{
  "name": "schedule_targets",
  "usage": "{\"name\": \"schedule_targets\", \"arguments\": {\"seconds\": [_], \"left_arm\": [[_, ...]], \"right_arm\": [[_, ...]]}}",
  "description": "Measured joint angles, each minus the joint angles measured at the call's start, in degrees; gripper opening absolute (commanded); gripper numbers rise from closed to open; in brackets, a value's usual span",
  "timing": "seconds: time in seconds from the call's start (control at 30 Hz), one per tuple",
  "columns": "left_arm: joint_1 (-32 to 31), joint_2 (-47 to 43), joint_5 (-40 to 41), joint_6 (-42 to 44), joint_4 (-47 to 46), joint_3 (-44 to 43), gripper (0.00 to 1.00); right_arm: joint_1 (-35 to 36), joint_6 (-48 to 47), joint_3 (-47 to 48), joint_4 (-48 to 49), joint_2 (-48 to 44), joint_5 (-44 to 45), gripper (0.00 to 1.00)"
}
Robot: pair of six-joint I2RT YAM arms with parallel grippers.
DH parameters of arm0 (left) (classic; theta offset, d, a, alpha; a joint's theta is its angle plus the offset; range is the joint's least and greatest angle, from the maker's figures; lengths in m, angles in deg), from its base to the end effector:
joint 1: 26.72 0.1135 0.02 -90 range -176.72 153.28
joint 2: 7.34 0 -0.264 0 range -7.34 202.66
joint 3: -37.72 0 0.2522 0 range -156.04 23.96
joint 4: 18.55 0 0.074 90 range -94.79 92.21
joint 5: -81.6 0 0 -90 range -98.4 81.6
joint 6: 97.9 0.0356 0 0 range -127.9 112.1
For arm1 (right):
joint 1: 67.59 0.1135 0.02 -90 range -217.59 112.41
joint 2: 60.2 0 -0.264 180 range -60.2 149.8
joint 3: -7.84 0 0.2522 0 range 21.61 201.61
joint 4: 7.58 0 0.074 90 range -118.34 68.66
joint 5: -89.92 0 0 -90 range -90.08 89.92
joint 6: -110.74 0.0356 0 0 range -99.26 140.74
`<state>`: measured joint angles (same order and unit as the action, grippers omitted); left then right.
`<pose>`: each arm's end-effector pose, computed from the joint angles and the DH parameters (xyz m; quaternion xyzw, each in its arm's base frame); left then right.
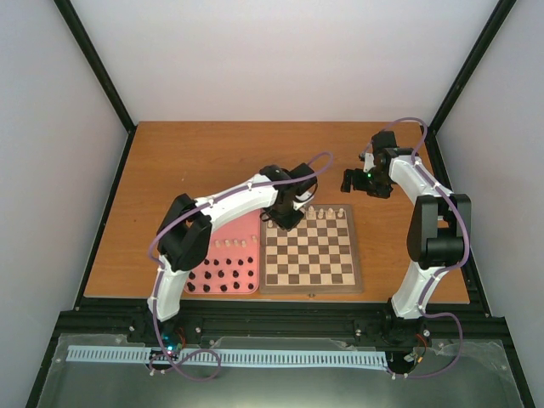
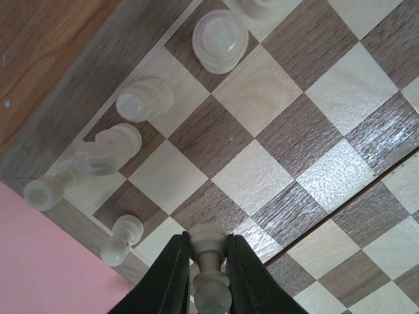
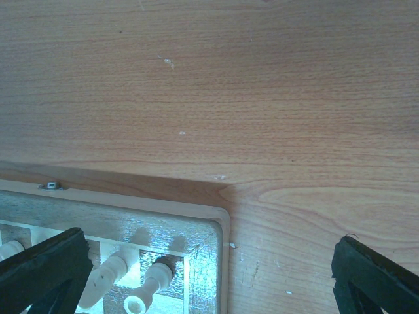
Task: Set up the chess pieces on the board
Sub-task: Place the chess piece on the chessboard.
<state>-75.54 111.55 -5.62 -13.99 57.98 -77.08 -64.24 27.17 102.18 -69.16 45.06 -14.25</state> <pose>0.2758 -0.3127 0.2186 0.3611 0.9286 -0.0162 0.0837 0.3686 0.0303 0.2169 0.0076 0.9810 0.1343 0.1400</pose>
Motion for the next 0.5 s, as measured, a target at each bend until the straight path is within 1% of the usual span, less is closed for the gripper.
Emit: {"name": "schedule_targets", "arguments": {"seconds": [0.5], "left_arm": [[-0.44, 1.6, 2.05, 1.86, -1.6, -0.09, 0.11]], "right_arm": [[0.0, 0.0, 0.0, 0.0, 0.0, 0.0, 1.0]]}}
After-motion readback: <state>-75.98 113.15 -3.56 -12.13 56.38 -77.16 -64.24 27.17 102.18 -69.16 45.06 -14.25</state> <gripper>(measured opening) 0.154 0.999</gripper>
